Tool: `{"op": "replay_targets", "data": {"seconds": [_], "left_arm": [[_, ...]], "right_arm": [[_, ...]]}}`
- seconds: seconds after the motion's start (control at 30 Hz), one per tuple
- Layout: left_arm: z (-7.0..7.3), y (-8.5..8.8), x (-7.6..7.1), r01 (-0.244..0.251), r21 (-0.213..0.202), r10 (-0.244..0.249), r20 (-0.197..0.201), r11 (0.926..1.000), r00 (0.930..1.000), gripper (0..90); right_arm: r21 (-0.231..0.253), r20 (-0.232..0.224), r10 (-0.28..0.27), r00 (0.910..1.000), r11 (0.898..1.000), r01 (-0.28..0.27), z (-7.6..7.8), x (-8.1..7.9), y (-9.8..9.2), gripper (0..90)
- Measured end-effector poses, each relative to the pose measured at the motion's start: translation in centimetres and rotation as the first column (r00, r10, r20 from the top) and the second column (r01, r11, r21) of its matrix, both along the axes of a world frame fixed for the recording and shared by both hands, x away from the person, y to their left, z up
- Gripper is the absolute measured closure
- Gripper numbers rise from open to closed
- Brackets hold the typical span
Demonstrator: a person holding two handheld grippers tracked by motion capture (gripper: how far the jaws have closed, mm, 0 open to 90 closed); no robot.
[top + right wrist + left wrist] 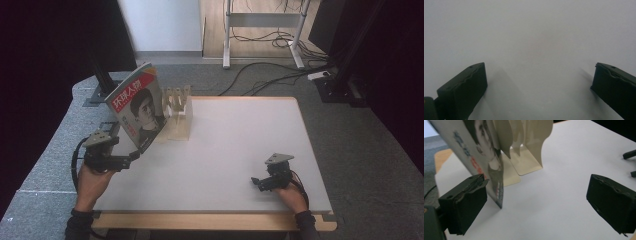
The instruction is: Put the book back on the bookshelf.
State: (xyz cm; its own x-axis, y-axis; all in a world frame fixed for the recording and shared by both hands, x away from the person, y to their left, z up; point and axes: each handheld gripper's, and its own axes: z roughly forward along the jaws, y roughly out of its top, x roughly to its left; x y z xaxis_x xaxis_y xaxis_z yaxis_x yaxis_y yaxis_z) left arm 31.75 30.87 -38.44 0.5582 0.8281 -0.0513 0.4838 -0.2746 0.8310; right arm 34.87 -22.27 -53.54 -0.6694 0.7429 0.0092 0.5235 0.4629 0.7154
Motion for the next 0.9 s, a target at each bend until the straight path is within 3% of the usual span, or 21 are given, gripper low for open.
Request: {"op": "replay_targets", "data": {"seconds": [0.4,0.53,0.9], "left_arm": [[-3.2,-4.3,0.6,0.091,-0.01,-0.091,-0.028,0.9958,0.9955,2.4],[-4.3,-5.9,1.0,0.115,0.014,-0.114,-0.031,0.9933,0.993,1.8],[-7.7,-9.6,1.9,0.189,0.014,-0.187,-0.073,0.982,0.9796,0.0]], "right_arm": [[0.0,0.001,-0.001,1.0,1.0,0.001,0.0,0.0,0.0,0.0],[0.0,0.001,-0.001,1.0,1.0,0.001,0.0,0.0,0.0,0.0],[-0.001,0.002,0.0,1.0,1.0,0.0,0.0,0.0,0.0,0.0]]}}
